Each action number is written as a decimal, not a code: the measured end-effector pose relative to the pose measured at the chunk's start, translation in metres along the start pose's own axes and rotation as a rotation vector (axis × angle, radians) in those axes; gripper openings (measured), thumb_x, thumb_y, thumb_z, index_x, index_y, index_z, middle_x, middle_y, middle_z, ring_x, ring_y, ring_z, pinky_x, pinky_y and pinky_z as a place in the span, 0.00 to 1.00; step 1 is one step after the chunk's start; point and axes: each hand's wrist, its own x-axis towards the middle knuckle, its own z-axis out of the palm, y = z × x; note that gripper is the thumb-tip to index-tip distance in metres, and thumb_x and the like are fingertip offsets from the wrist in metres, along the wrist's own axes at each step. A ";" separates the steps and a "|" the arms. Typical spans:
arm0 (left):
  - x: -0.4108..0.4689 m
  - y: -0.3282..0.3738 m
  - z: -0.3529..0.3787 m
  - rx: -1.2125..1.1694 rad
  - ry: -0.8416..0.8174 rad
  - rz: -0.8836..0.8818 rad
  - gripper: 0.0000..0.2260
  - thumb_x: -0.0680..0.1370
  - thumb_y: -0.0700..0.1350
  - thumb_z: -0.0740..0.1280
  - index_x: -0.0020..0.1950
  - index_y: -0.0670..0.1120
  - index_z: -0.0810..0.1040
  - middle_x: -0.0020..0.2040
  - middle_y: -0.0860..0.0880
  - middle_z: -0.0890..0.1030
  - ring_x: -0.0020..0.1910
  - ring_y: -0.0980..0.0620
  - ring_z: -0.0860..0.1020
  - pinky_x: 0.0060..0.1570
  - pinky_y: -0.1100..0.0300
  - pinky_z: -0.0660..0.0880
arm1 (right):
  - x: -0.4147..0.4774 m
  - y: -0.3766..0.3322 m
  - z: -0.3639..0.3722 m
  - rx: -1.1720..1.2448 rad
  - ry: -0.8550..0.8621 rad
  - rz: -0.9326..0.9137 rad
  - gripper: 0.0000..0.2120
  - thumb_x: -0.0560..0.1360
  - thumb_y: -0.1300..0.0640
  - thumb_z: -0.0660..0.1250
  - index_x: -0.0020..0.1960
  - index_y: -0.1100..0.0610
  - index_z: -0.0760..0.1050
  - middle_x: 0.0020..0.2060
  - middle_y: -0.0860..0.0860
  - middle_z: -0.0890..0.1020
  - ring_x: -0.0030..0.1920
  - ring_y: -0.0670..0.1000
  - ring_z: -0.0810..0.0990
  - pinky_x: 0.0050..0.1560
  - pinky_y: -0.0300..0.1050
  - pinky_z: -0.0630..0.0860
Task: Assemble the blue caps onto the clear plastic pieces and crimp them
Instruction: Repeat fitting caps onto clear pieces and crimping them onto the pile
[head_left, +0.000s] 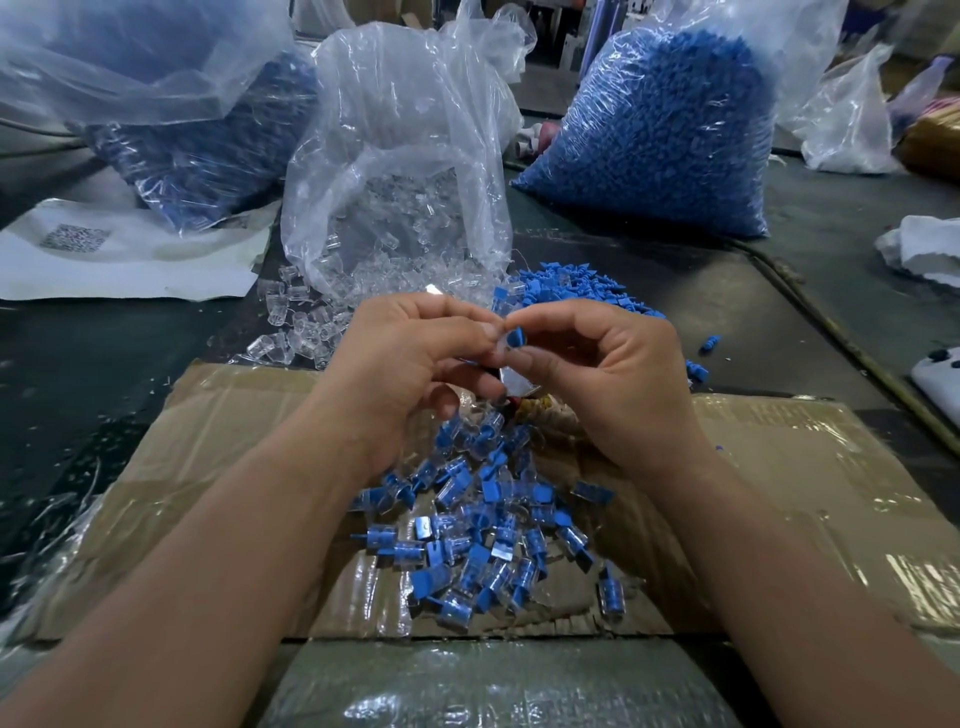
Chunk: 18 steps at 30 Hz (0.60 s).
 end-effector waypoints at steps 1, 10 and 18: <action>0.001 0.000 0.000 0.001 -0.002 0.002 0.02 0.69 0.35 0.68 0.40 0.40 0.79 0.31 0.44 0.81 0.23 0.53 0.77 0.17 0.68 0.65 | 0.000 0.000 0.000 0.005 0.003 0.001 0.11 0.66 0.62 0.72 0.43 0.48 0.78 0.38 0.42 0.82 0.41 0.41 0.81 0.43 0.34 0.77; 0.001 -0.001 0.000 -0.001 -0.014 0.014 0.08 0.61 0.41 0.69 0.38 0.41 0.79 0.32 0.44 0.82 0.24 0.52 0.78 0.17 0.68 0.66 | 0.000 0.001 -0.001 -0.011 0.010 -0.009 0.13 0.66 0.64 0.73 0.43 0.48 0.78 0.38 0.41 0.81 0.40 0.41 0.82 0.42 0.34 0.77; 0.001 -0.002 -0.001 -0.009 -0.025 0.015 0.03 0.65 0.37 0.68 0.38 0.40 0.79 0.33 0.42 0.82 0.26 0.52 0.79 0.18 0.68 0.68 | -0.001 0.002 -0.001 -0.050 0.031 -0.008 0.14 0.67 0.64 0.73 0.44 0.47 0.77 0.38 0.41 0.81 0.40 0.41 0.82 0.42 0.33 0.77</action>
